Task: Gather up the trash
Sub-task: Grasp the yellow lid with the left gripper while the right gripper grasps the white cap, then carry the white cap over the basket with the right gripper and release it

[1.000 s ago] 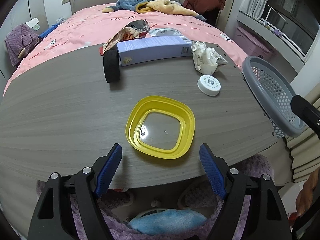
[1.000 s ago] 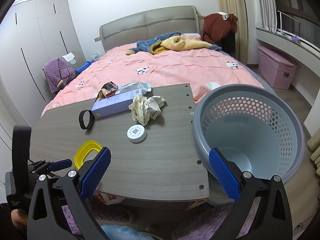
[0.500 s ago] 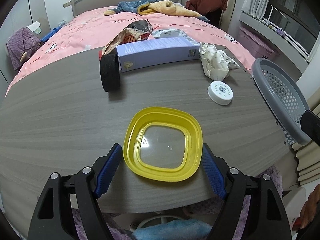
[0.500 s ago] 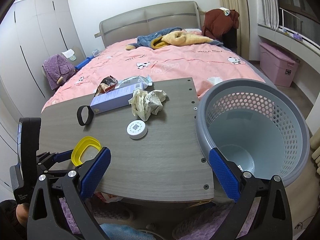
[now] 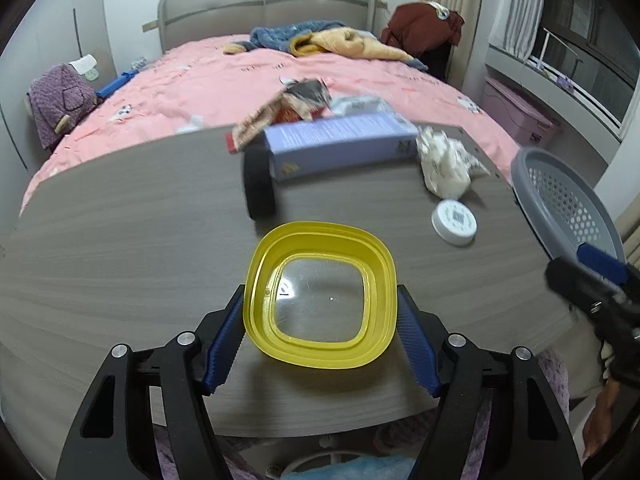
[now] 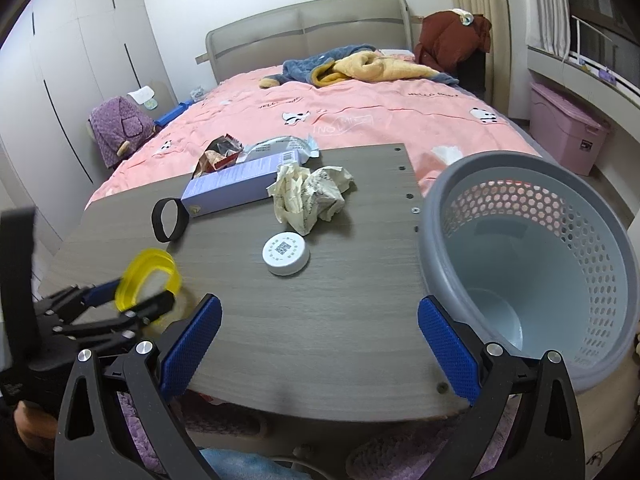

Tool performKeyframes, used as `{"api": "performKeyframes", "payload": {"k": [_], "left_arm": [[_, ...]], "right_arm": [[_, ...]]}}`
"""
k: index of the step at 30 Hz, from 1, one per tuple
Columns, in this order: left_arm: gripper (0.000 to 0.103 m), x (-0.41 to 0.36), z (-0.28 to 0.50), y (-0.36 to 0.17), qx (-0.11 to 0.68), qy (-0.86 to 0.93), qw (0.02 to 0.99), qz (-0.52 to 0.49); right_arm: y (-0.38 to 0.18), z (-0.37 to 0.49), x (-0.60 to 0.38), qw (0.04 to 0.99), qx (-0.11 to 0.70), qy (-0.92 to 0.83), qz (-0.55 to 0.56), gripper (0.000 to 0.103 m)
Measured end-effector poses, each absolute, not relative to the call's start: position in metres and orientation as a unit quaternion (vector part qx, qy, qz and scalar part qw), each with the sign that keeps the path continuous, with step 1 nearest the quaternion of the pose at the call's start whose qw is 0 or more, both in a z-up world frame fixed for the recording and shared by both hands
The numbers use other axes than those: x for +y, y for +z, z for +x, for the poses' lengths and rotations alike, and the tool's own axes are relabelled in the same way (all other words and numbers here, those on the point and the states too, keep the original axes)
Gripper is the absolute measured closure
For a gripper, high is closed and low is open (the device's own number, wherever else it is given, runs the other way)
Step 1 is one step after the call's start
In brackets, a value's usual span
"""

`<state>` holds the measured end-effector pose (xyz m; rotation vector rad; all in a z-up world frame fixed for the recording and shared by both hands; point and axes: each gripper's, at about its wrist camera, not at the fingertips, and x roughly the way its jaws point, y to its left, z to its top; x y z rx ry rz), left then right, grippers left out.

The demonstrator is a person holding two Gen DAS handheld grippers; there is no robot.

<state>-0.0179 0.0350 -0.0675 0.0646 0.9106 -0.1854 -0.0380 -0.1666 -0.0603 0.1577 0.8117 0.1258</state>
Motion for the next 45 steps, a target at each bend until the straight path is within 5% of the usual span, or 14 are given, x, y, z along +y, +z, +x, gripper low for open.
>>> {"api": "performKeyframes", "payload": {"k": [33,37,45], "left_arm": [[0.034,0.068,-0.013,-0.037,0.386,-0.048,0.921,0.009],[0.035,0.067,-0.013,-0.038,0.386,-0.048,0.921,0.01],[0.035,0.059,-0.018,-0.036,0.386,-0.054,0.921,0.021]], "right_arm": [[-0.097,0.03,-0.117,0.907,0.418,0.052,-0.013,0.045],[-0.097,0.029,-0.115,0.909,0.413,0.055,-0.02,0.064],[-0.093,0.018,-0.117,0.907,0.413,0.082,0.005,0.064]]}}
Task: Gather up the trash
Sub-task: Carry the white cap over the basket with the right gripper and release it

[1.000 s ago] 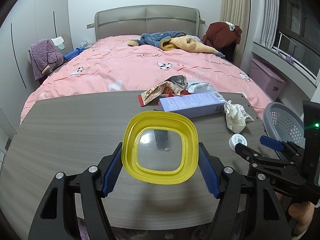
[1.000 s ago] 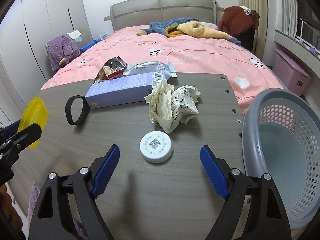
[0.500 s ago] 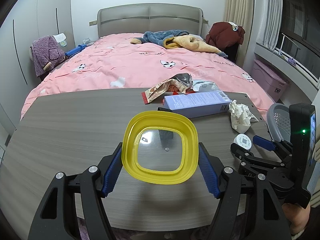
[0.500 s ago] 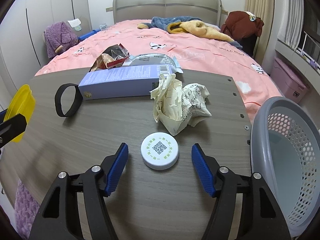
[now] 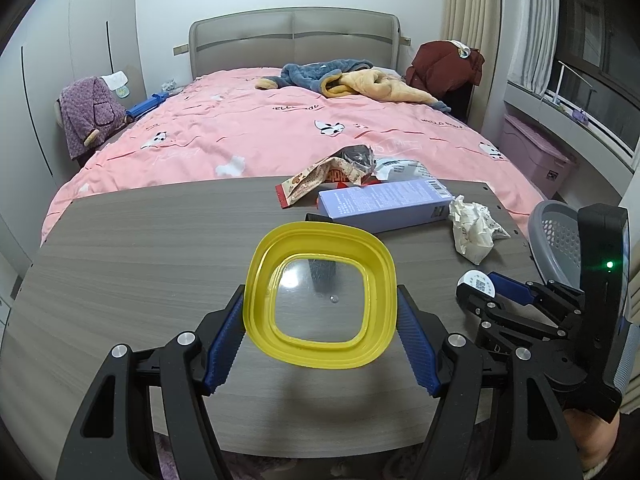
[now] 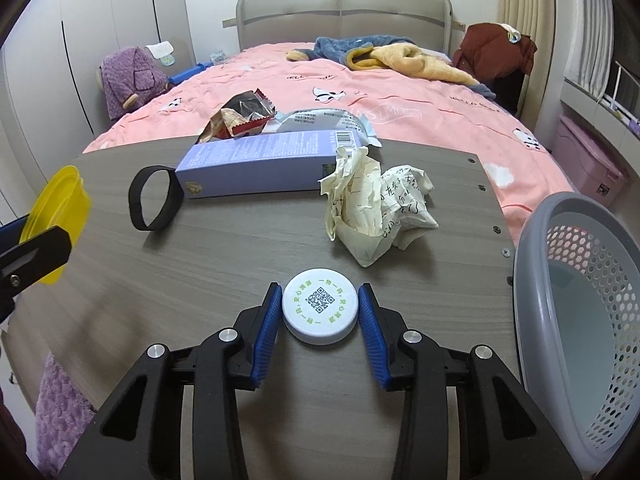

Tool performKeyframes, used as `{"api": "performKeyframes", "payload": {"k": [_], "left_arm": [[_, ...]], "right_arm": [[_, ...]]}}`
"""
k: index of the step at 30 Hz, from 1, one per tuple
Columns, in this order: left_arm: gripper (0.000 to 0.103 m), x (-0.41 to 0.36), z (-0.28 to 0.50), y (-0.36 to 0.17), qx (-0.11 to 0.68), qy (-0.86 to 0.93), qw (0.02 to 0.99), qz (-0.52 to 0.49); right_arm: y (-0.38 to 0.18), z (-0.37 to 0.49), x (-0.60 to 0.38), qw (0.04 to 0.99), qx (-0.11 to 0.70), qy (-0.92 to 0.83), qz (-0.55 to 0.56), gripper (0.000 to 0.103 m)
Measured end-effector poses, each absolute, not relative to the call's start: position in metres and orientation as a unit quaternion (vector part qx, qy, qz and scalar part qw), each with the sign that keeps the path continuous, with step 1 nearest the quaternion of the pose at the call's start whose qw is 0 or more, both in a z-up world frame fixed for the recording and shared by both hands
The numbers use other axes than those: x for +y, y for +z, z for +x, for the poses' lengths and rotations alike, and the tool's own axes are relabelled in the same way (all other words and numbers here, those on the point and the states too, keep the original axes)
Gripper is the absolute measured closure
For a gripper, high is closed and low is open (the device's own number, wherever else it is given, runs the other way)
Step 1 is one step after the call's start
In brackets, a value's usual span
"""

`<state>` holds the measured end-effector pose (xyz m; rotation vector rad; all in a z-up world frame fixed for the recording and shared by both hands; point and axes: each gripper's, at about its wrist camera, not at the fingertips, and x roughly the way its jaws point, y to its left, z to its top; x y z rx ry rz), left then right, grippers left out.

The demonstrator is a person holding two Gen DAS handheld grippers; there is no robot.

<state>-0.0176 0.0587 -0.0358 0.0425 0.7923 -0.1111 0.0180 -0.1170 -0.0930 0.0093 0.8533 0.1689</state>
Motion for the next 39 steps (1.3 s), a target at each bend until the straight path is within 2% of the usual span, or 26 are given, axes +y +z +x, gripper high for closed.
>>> {"api": "performKeyframes", "payload": {"k": [10,23,31,39], "left_arm": [[0.035,0.018,-0.023,-0.027,0.38,-0.088,0.919,0.05],[0.035,-0.116,-0.016,-0.015,0.376,-0.228,0.894,0.089],[0.034,-0.187,-0.006,-0.021,0.375,-0.287,0.873,0.123],[0.034,-0.225,0.009,-0.037,0.393,-0.308,0.856,0.135]], "right_arm": [[-0.068,-0.022,-0.167,0.915,0.396,0.054,0.052,0.064],[-0.037,-0.057,-0.298,0.922,0.369,-0.065,0.101,0.064],[-0.041,-0.064,-0.353,0.913,0.371,-0.108,0.128,0.064],[-0.052,-0.062,-0.369,0.908,0.38,-0.111,0.138,0.064]]}}
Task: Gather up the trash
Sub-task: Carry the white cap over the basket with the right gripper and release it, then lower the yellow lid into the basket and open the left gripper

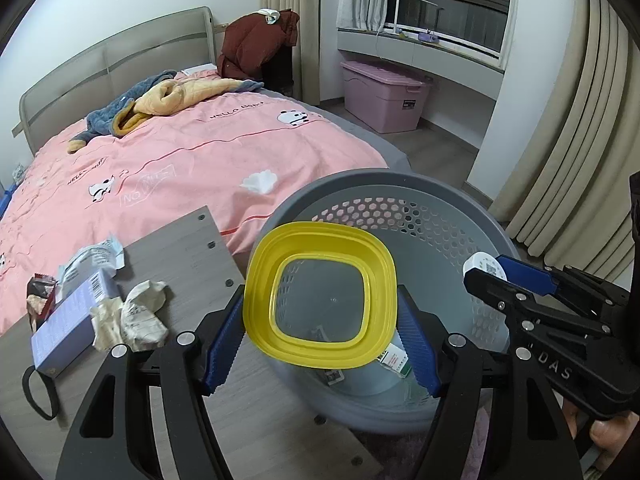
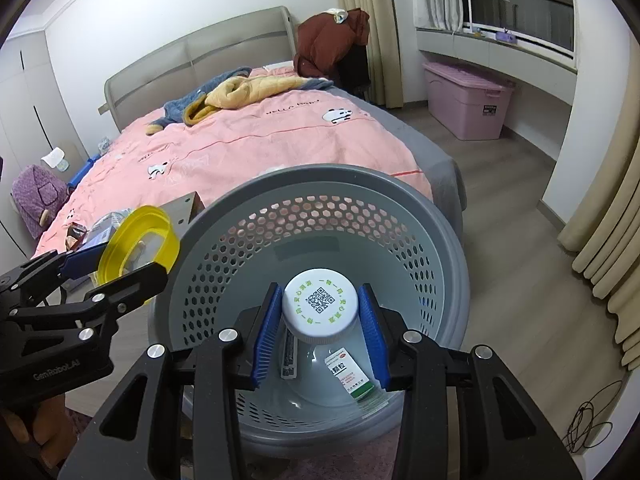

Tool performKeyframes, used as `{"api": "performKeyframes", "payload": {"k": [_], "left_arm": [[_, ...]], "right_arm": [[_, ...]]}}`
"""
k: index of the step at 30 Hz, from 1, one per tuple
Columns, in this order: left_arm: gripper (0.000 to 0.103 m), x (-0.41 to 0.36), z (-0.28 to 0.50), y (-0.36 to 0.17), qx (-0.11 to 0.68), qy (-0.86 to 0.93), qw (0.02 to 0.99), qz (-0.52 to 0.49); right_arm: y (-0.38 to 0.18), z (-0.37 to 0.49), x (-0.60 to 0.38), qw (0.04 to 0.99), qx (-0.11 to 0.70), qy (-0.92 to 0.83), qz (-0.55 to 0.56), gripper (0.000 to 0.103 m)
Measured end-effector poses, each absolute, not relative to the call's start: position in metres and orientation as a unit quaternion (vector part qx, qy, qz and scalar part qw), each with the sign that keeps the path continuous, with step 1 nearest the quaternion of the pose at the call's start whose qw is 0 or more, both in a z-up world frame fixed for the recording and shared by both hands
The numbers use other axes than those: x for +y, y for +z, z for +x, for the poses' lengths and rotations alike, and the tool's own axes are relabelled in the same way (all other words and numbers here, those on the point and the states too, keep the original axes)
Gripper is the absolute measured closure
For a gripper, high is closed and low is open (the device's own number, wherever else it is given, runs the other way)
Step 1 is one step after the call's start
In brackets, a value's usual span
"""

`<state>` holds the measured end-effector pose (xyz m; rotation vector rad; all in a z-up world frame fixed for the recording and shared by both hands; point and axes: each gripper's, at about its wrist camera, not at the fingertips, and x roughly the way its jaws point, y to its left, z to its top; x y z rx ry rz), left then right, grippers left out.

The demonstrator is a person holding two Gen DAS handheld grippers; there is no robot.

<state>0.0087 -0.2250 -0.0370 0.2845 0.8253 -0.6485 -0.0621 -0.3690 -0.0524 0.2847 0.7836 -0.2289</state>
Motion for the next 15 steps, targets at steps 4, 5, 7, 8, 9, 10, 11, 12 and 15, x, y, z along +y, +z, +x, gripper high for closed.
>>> {"api": "performKeyframes", "payload": {"k": [4,5,7,8,9,10,11,12,15], "left_arm": [[0.034,-0.232,0.015,-0.043,0.402,-0.308,0.851,0.137],[0.034,-0.233,0.016,-0.045,0.403,-0.307,0.851,0.138],[0.034,-0.234,0.019,-0.047,0.405,-0.305,0.85,0.14],[0.034,-0.235,0.017,-0.047,0.406,-0.304,0.85,0.141],[0.034,-0.236,0.018,-0.047,0.408,-0.302,0.85,0.142],[0.034,-0.236,0.019,-0.048,0.409,-0.301,0.849,0.143],[0.033,-0.238,0.019,-0.048,0.41,-0.3,0.849,0.144],[0.033,-0.238,0.019,-0.049,0.411,-0.299,0.849,0.146],[0.032,-0.239,0.019,-0.049,0.413,-0.295,0.849,0.149]], "right_arm": [[-0.059,-0.061,-0.374,0.905,0.387,-0.111,0.14,0.064],[-0.06,-0.061,-0.375,0.904,0.388,-0.111,0.14,0.063],[-0.061,-0.062,-0.378,0.904,0.387,-0.113,0.143,0.063],[-0.061,-0.062,-0.378,0.904,0.387,-0.113,0.143,0.063],[-0.062,-0.062,-0.379,0.904,0.386,-0.114,0.144,0.063],[-0.061,-0.062,-0.38,0.904,0.385,-0.115,0.144,0.061],[-0.061,-0.063,-0.38,0.905,0.384,-0.115,0.144,0.056],[-0.06,-0.064,-0.38,0.906,0.382,-0.117,0.143,0.053],[-0.057,-0.067,-0.382,0.909,0.372,-0.122,0.144,0.044]]}}
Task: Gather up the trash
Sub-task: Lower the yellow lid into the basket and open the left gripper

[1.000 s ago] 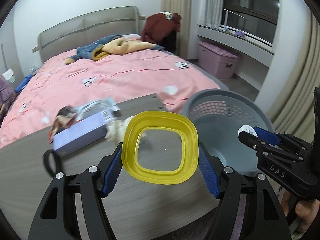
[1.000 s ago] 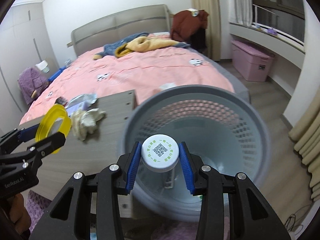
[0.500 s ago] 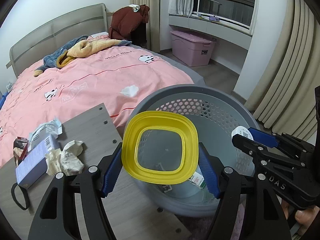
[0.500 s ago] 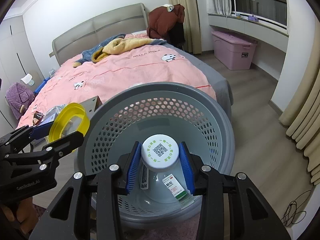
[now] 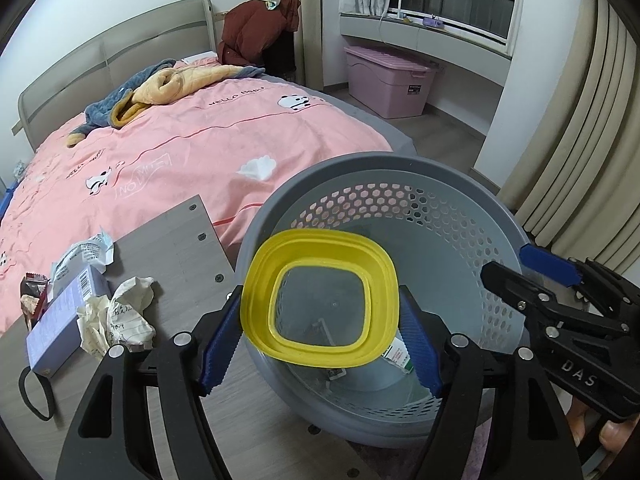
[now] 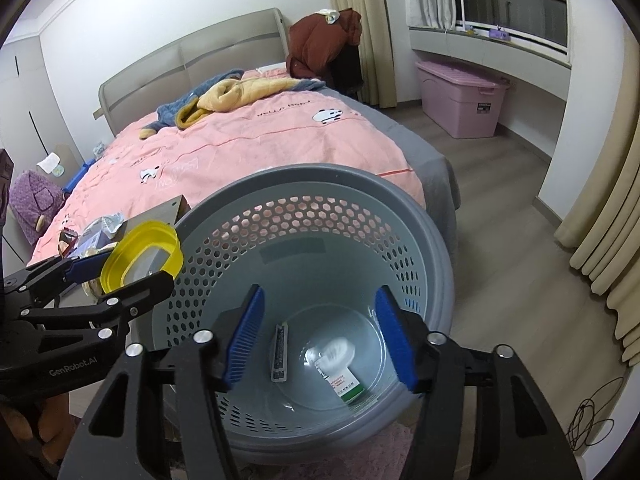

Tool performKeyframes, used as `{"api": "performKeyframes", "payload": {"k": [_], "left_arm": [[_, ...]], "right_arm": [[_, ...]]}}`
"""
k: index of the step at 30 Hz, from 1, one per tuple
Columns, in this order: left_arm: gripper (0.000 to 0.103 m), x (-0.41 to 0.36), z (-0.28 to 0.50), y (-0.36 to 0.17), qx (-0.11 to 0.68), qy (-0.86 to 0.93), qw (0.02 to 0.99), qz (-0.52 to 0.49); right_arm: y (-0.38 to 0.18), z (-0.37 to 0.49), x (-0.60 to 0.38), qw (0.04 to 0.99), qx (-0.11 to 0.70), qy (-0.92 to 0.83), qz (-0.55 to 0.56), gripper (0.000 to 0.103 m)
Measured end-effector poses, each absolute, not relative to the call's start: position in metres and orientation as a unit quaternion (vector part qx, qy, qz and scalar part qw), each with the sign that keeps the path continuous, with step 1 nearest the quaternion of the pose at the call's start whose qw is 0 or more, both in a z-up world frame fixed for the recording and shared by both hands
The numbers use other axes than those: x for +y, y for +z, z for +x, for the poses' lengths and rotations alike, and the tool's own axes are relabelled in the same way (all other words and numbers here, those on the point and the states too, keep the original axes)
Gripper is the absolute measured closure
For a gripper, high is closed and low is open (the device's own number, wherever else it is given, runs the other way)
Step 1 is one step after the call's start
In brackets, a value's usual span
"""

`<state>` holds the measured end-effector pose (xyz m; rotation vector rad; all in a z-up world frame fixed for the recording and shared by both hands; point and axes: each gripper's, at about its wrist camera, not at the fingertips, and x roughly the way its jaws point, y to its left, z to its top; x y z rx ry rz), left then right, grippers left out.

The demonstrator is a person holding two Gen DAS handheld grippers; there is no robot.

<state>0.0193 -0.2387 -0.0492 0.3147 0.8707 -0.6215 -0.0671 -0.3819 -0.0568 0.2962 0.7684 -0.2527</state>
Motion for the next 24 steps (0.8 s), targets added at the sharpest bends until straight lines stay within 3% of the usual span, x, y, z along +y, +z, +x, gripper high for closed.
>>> {"api": "performKeyframes", "payload": {"k": [24], "left_arm": [[0.028,-0.222,0.01,-0.04,0.408,-0.273,0.861,0.136]], "right_arm": [[-0.057,-0.073,-0.378,0.908,0.374,-0.123,0.144,0.042]]}}
